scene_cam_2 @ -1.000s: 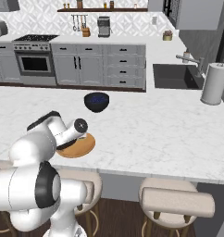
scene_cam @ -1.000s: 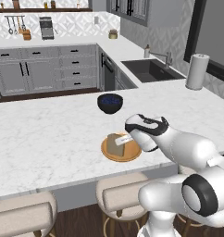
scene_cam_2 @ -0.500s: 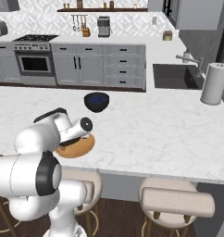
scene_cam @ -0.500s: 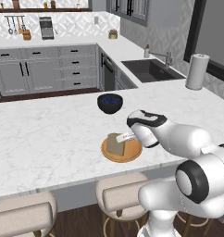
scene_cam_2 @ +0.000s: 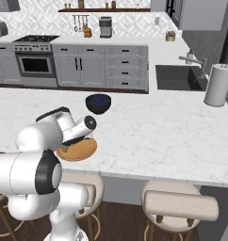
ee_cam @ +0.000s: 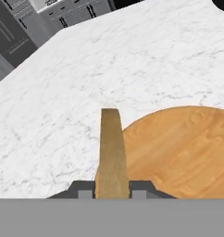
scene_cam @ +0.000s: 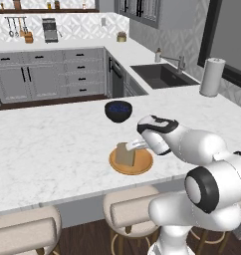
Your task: Start the toaster. Once the lever pops up, take the bread to the plate on the dining counter.
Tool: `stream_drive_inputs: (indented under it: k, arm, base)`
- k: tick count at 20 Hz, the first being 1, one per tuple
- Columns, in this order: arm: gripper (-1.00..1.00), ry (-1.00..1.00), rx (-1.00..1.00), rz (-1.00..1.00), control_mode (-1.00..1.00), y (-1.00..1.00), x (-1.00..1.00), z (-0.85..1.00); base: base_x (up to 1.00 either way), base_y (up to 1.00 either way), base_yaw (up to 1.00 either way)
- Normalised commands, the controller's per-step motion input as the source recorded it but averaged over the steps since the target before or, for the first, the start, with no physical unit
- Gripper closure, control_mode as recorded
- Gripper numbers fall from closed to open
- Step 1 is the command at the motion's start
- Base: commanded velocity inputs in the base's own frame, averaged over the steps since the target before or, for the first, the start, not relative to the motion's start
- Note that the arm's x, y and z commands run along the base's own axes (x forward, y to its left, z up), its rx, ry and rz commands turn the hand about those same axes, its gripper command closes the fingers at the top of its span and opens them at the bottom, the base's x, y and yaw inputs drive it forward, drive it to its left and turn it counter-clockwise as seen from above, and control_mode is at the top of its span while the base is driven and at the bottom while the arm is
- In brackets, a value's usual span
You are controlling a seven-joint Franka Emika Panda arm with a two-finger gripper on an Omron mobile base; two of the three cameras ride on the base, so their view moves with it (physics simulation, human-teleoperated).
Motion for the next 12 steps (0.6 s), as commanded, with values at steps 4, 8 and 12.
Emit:
stream_drive_inputs:
  k: [4, 8, 12]
  arm:
    - [-1.00, 0.00, 0.00, 0.00, -1.00, 0.00, -0.02, 0.00]
    - [-1.00, 0.00, 0.00, 0.00, -1.00, -0.08, -0.04, 0.01]
    - [-1.00, -0.02, 0.00, 0.00, -1.00, -0.08, -0.05, 0.12]
  base:
    - [0.00, 0.00, 0.00]
    - [0.00, 0.00, 0.00]
    - [0.00, 0.00, 0.00]
